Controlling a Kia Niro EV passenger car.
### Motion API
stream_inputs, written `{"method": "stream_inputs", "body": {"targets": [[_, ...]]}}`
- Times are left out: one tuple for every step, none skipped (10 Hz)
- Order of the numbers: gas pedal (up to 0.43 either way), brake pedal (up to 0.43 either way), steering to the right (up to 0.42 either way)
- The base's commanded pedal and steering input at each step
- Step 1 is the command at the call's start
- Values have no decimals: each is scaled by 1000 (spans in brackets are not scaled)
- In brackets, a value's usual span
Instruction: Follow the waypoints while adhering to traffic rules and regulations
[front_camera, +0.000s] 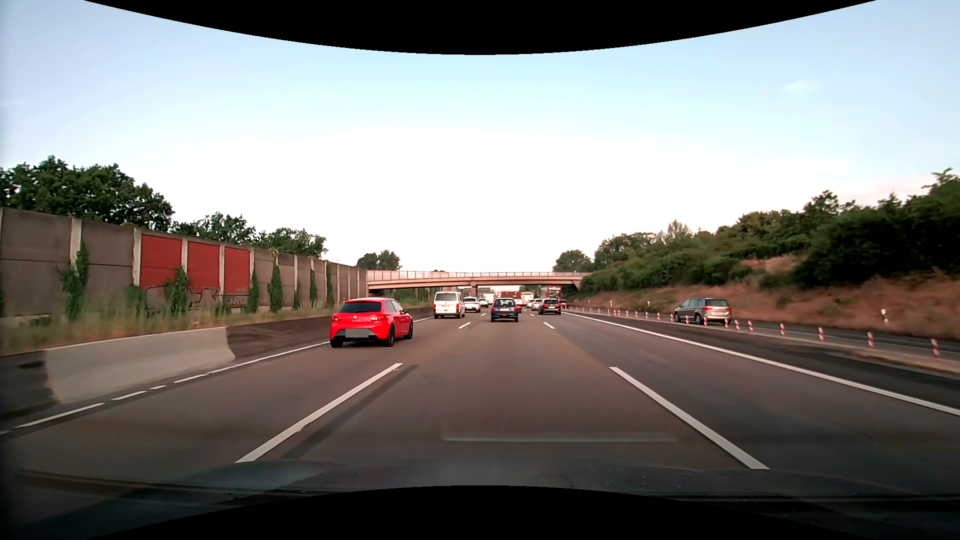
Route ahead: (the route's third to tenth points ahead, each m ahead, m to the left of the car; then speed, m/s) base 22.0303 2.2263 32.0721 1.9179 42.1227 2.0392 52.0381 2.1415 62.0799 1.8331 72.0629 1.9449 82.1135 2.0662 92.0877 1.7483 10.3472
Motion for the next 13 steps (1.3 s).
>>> {"method": "stream_inputs", "body": {"targets": [[0, 0, -6], [0, 0, -6], [0, 0, -6], [0, 0, -6], [0, 0, -6], [0, 0, -6], [0, 0, -5], [0, 0, -5], [0, 0, -5], [0, 0, -5], [0, 0, -4], [0, 0, -3], [0, 0, -4]]}}
